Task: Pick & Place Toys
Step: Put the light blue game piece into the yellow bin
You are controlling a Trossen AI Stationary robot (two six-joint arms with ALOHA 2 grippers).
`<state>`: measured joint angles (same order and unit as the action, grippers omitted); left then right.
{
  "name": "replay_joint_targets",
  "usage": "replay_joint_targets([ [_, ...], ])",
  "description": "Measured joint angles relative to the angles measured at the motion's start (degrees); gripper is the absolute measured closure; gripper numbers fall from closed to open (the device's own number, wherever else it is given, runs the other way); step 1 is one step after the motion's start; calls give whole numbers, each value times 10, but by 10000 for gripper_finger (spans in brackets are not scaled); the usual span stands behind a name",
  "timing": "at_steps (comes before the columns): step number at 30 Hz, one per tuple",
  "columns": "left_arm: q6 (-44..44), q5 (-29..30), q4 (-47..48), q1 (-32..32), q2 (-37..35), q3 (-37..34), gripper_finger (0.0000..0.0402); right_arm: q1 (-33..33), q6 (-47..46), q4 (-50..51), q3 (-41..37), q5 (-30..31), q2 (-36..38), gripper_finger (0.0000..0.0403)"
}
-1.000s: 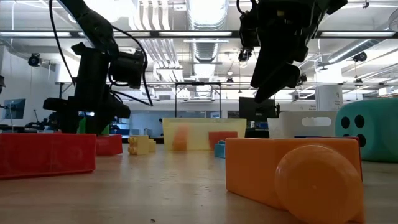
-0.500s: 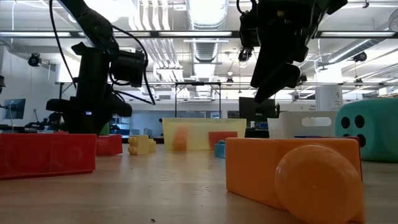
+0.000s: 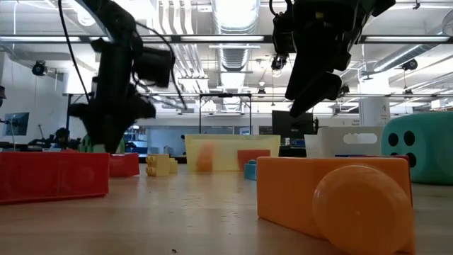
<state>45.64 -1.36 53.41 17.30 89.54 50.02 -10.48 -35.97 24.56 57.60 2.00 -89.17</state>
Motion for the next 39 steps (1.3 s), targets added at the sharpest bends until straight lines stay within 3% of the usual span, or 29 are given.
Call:
replay_joint_targets([
  [6, -49, 10, 38, 0, -20, 81, 267, 0, 0, 0, 0, 0, 0, 148],
  [14, -151, 37, 15, 1, -20, 213, 267, 0, 0, 0, 0, 0, 0, 148],
  [23, -232, 33, -17, 23, -12, 301, 267, 0, 0, 0, 0, 0, 0, 148],
  [34, -330, 29, 115, 42, 75, 455, 267, 0, 0, 0, 0, 0, 0, 148],
  [39, -351, 29, 125, 50, 121, 467, 267, 0, 0, 0, 0, 0, 0, 148],
])
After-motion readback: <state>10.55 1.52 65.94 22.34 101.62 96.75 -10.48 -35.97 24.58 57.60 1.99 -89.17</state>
